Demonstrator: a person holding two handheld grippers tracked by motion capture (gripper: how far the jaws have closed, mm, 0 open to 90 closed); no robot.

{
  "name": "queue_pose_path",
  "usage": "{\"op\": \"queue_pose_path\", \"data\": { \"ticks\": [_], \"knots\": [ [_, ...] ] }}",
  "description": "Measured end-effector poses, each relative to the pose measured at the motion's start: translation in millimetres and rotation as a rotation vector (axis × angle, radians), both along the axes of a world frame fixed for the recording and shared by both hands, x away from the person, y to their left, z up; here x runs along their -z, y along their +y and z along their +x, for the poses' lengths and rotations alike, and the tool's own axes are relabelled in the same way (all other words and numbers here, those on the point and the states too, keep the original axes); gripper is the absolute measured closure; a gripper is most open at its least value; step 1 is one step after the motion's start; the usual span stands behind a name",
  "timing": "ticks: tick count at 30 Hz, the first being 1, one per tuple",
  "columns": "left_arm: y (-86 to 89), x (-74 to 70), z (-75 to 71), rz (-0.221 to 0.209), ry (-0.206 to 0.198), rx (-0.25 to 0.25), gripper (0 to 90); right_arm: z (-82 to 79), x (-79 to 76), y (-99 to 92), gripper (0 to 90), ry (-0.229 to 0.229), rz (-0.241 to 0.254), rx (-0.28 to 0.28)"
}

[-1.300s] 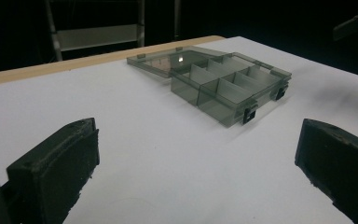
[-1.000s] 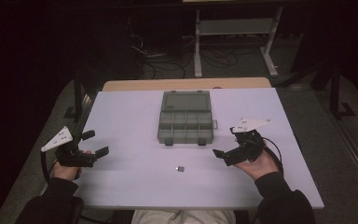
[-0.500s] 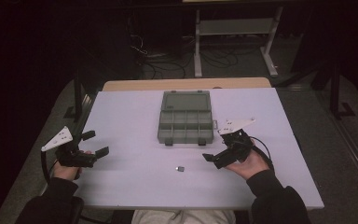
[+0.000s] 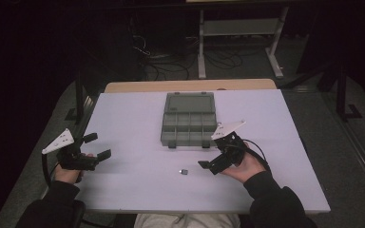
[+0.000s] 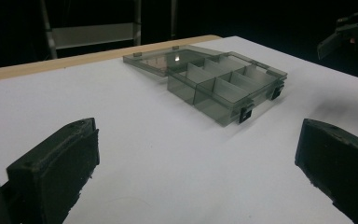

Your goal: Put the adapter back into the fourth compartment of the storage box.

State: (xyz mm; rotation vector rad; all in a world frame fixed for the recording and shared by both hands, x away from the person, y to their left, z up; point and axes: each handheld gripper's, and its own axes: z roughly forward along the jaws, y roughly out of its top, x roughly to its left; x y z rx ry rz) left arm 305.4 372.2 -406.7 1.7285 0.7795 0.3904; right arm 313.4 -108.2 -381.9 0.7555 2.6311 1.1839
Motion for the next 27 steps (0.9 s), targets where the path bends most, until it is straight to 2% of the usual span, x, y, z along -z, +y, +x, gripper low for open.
{"op": "queue_pose_path", "data": {
  "ticks": [27],
  "knots": [
    [0.0, -0.2, -0.3, -0.003, 0.0, -0.002, 0.0, 1.4, 14.0, 30.4, 0.0, 0.038, -0.051, -0.082]
  ]
}}
